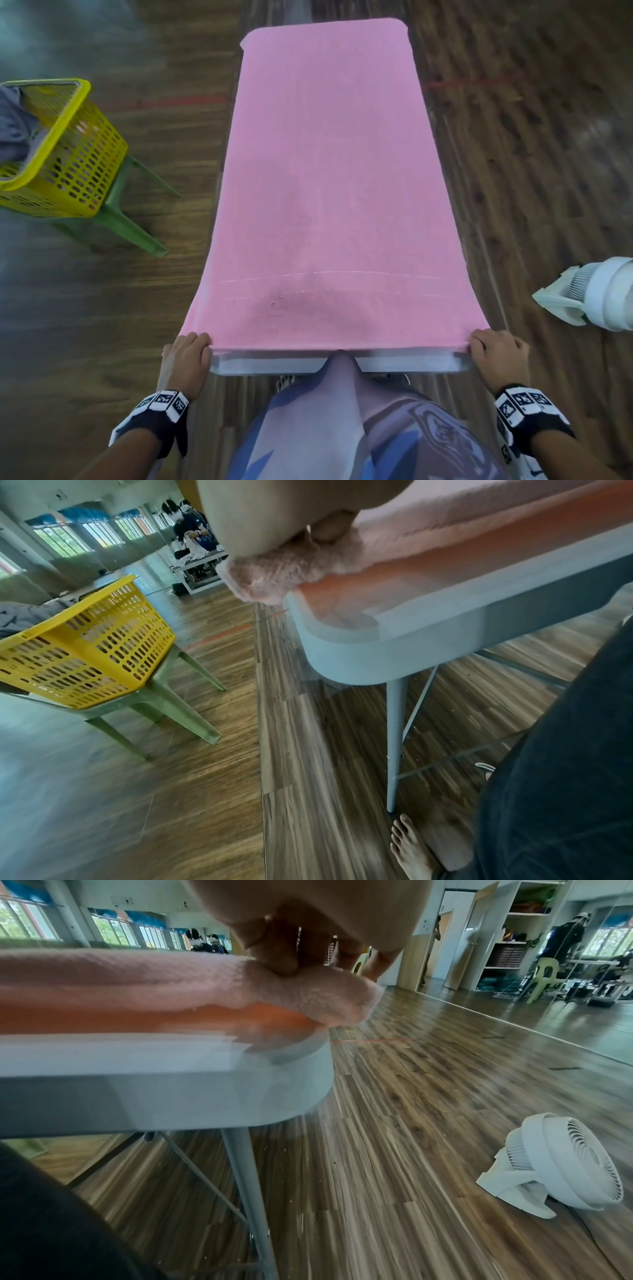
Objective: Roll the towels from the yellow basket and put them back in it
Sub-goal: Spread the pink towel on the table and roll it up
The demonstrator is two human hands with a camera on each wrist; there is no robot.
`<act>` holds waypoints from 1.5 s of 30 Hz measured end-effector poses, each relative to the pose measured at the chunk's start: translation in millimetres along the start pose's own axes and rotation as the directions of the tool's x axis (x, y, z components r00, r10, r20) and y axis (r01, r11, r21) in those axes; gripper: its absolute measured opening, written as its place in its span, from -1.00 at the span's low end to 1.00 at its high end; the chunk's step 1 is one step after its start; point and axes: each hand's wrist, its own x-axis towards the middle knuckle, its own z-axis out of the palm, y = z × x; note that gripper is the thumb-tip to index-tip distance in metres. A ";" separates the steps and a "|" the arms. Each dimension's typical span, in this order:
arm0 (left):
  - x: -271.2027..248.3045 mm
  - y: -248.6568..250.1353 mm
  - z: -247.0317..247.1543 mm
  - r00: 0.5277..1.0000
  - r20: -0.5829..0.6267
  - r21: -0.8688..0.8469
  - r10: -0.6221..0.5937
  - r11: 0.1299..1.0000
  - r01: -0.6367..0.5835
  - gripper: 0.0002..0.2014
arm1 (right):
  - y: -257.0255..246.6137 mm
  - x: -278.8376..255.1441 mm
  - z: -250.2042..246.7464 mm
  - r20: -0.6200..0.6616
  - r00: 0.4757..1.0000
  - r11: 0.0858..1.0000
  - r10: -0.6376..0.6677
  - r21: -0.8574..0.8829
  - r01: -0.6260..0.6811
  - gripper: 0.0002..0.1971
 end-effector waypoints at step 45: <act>-5.0 30.4 22.0 0.997 -0.059 -0.064 0.059 0.996 -0.062 -0.64 | -9.9 -9.7 10.7 0.046 0.992 0.986 -0.121 0.121 0.114 -0.62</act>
